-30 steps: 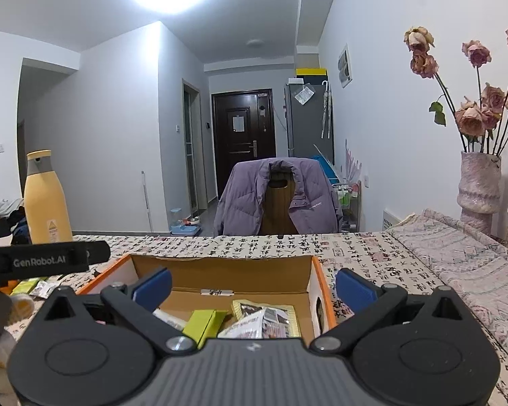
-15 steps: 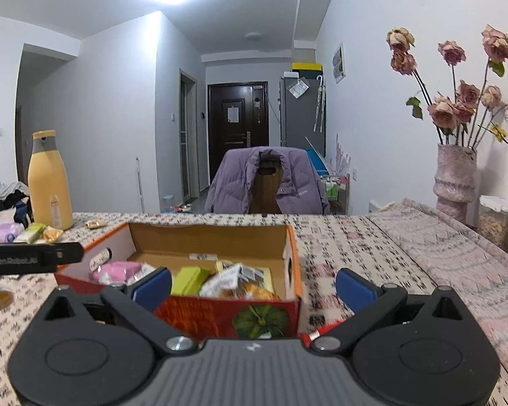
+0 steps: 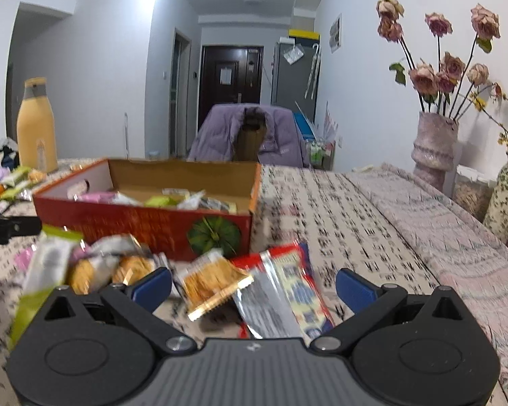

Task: Organize snacks
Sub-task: 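Move both tools back toward the snack pile, then grasp the red-and-silver wafer packet with the right tool while the left tool nears a pink packet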

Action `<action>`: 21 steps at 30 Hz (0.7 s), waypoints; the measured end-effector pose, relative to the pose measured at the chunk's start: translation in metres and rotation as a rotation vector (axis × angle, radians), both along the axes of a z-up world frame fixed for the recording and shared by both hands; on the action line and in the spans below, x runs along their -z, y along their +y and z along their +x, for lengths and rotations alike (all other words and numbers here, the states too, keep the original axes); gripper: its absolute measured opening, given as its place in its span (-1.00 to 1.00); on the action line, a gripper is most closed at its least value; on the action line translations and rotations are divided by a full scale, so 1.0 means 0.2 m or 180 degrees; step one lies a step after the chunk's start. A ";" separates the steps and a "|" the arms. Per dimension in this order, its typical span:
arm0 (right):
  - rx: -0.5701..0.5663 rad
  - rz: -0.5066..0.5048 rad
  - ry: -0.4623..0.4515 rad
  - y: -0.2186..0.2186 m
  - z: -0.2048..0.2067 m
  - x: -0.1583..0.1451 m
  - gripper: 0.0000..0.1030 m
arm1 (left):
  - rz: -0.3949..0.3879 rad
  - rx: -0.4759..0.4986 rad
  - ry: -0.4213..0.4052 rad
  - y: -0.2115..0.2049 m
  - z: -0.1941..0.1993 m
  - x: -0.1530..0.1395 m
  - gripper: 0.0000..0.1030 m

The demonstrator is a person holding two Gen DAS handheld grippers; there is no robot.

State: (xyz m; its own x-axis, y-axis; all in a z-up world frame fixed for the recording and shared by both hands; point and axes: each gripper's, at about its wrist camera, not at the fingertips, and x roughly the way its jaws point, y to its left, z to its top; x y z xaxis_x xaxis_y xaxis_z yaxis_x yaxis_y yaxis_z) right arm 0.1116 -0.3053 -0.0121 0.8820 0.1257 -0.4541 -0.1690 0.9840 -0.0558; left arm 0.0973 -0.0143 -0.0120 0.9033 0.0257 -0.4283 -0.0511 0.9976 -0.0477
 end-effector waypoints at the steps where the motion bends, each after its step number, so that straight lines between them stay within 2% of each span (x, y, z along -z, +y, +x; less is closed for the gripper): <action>1: 0.0015 -0.0027 0.0036 -0.01 0.00 0.01 1.00 | 0.0000 0.0002 -0.0004 0.00 0.00 0.02 1.00; 6: 0.0056 -0.0160 0.0159 -0.04 0.00 0.03 1.00 | -0.0135 0.0063 -0.0013 0.03 0.01 0.04 1.00; 11: 0.0036 -0.0208 0.0306 -0.06 0.03 0.06 1.00 | -0.0169 0.0080 0.0021 0.03 0.01 0.05 1.00; 21: 0.0107 -0.0190 0.0638 -0.08 0.25 0.14 1.00 | -0.0239 0.0060 0.0036 0.04 0.02 0.06 1.00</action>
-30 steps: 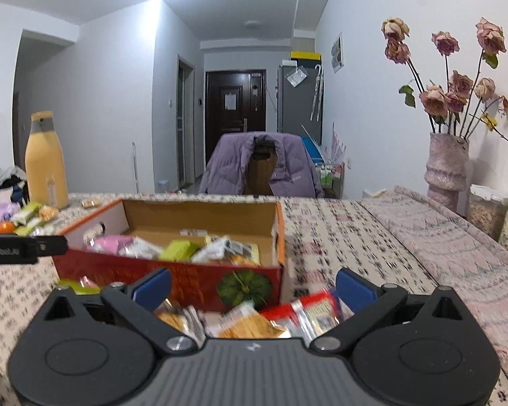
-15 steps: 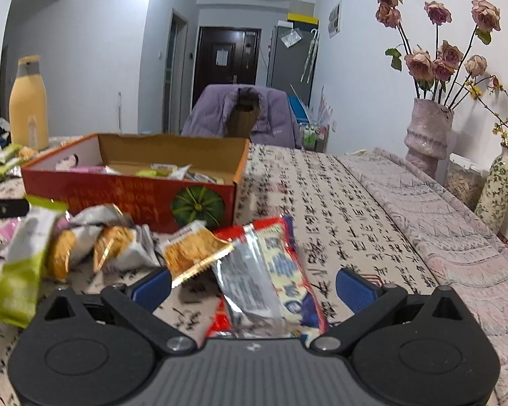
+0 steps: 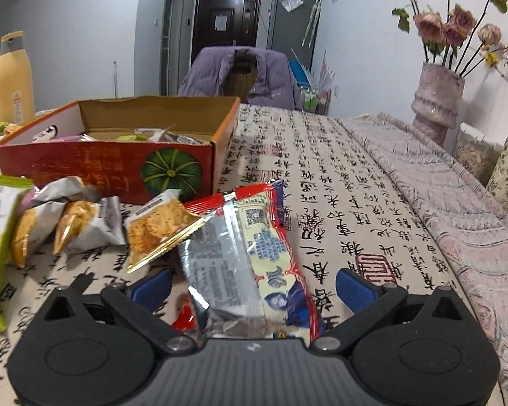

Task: Organize snacks
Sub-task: 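Grasp the red-and-silver wafer packet with the right tool while the left tool nears a pink packet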

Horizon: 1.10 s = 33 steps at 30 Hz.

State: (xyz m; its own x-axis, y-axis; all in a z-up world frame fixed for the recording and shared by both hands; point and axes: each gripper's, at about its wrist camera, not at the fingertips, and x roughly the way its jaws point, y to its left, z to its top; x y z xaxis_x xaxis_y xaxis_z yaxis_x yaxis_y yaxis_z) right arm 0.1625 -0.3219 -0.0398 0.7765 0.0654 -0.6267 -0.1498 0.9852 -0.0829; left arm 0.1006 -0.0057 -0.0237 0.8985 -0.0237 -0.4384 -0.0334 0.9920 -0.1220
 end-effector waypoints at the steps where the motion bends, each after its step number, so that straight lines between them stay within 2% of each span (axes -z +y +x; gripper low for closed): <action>1: 0.0039 -0.0011 0.0045 0.00 0.02 0.01 1.00 | -0.0006 -0.0003 0.0006 0.00 0.00 0.00 1.00; 3: 0.0099 0.0058 0.0102 -0.01 0.06 0.03 1.00 | -0.0019 -0.0003 0.0006 0.01 0.00 0.00 1.00; 6: 0.0233 0.0330 0.0206 -0.06 0.10 0.04 1.00 | -0.0025 0.0002 0.0010 0.01 0.00 0.00 1.00; 11: 0.0293 0.0303 0.0193 -0.06 0.10 0.05 1.00 | -0.0032 0.0013 0.0013 0.01 0.00 0.00 1.00; 18: 0.0100 0.0314 0.0234 -0.05 0.09 0.04 1.00 | -0.0016 -0.0014 0.0020 0.00 0.00 0.00 1.00; 19: 0.0092 0.0317 0.0221 -0.05 0.08 0.04 0.94 | -0.0004 -0.0017 0.0024 0.00 0.00 0.00 1.00; 21: 0.0043 0.0328 0.0174 -0.04 0.06 0.03 0.70 | 0.0015 -0.0024 0.0024 -0.01 0.00 0.00 1.00; 22: 0.0018 0.0337 0.0154 -0.04 0.05 0.02 0.45 | 0.0025 -0.0037 0.0020 -0.01 0.00 0.00 1.00; 25: 0.0018 0.0329 0.0074 -0.04 0.01 0.00 0.23 | 0.0075 -0.0061 0.0011 -0.02 0.00 -0.01 1.00; 28: 0.0046 0.0261 -0.0091 -0.03 -0.04 -0.01 0.18 | 0.0137 -0.0093 0.0017 -0.04 -0.02 -0.04 1.00; 33: 0.0152 0.0337 -0.0363 -0.06 -0.15 -0.05 0.18 | 0.0086 -0.0035 0.0112 -0.09 -0.06 -0.08 1.00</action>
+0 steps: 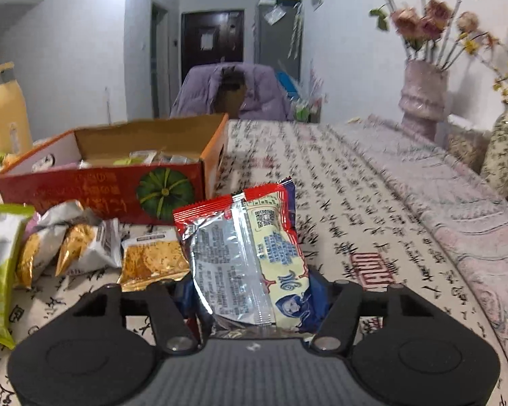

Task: Organize snacks
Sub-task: 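Grasp the red-and-silver wafer packet with the right tool while the left tool nears a pink packet, then grasp the green-and-white bar packet with the left tool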

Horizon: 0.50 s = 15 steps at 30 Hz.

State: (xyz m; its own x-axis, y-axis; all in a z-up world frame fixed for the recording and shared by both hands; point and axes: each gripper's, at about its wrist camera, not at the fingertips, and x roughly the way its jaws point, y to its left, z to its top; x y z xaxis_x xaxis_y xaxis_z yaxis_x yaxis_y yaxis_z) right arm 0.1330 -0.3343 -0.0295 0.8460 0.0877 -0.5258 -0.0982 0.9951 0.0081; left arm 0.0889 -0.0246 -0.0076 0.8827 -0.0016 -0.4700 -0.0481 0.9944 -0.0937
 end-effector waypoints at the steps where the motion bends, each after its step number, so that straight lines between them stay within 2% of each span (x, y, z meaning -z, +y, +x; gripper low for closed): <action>1: 0.0022 0.0024 -0.0055 -0.01 -0.02 -0.01 0.18 | -0.0010 0.0026 0.0012 -0.02 -0.01 0.00 1.00; 9: 0.0052 0.0258 -0.0312 0.00 -0.17 -0.05 0.18 | 0.0090 0.0113 0.0271 -0.23 -0.01 0.02 1.00; 15: -0.0014 0.0427 -0.0309 0.02 -0.21 -0.02 0.18 | 0.0315 0.0061 0.0412 -0.38 0.00 0.08 0.95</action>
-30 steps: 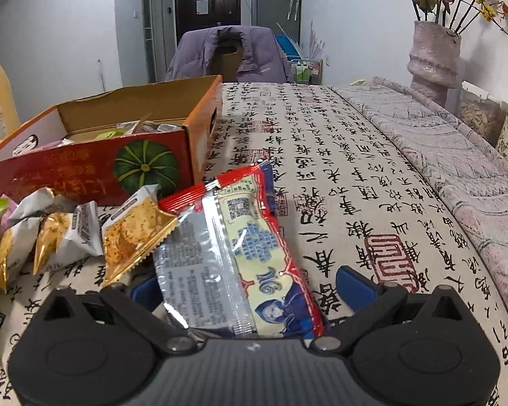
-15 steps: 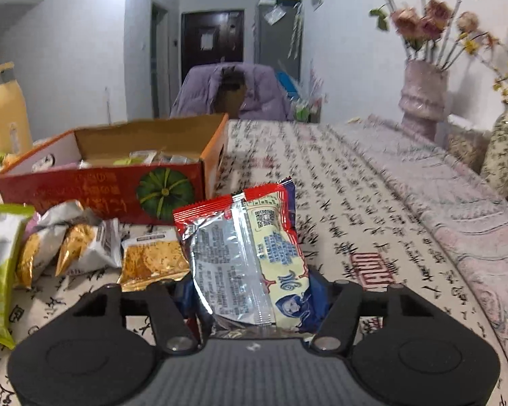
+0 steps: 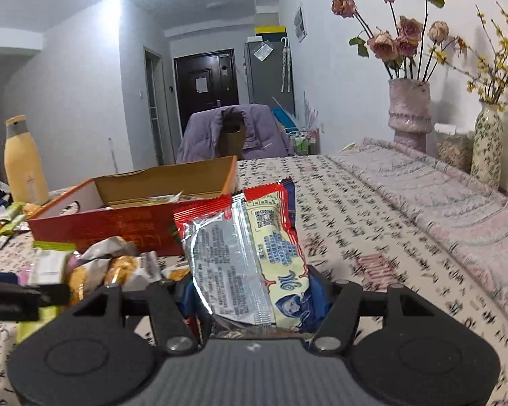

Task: Organize snacks
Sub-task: 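Grasp the green-and-white bar packet with the left tool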

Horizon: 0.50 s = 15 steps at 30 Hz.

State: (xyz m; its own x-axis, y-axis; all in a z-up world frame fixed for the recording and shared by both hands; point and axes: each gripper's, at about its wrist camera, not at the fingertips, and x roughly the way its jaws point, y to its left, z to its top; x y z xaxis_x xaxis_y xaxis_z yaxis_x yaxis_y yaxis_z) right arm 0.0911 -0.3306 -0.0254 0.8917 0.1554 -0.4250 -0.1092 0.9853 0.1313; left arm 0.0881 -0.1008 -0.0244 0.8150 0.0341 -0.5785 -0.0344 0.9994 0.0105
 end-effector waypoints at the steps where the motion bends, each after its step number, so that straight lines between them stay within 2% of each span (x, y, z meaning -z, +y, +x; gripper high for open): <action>1: -0.0021 0.0019 0.0007 0.00 -0.01 0.01 0.18 | 0.0022 -0.0014 0.0026 -0.01 0.00 0.01 0.93; 5: -0.0073 0.0086 0.0023 0.01 -0.02 0.03 0.18 | 0.0117 -0.0102 0.0095 -0.06 0.01 0.04 0.76; 10: -0.0097 0.0145 0.0035 0.00 -0.04 0.04 0.18 | 0.0098 -0.0084 0.0135 -0.08 0.00 0.06 0.57; 13: -0.0094 0.0165 0.0024 0.00 -0.06 0.04 0.18 | 0.0062 -0.0033 0.0171 -0.08 -0.01 0.06 0.36; 14: -0.0092 0.0167 0.0019 0.00 -0.07 0.04 0.18 | 0.0046 -0.0029 0.0185 -0.08 -0.02 0.06 0.20; 15: -0.0091 0.0166 0.0015 0.00 -0.08 0.04 0.18 | 0.0036 -0.0023 0.0190 -0.08 -0.02 0.06 0.12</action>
State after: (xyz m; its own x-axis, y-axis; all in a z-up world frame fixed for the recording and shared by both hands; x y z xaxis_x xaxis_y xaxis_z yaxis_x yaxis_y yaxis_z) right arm 0.0756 -0.3309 -0.0330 0.8847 0.2028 -0.4198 -0.1364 0.9736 0.1829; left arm 0.0833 -0.1160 -0.0368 0.7787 0.0466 -0.6256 -0.0405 0.9989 0.0240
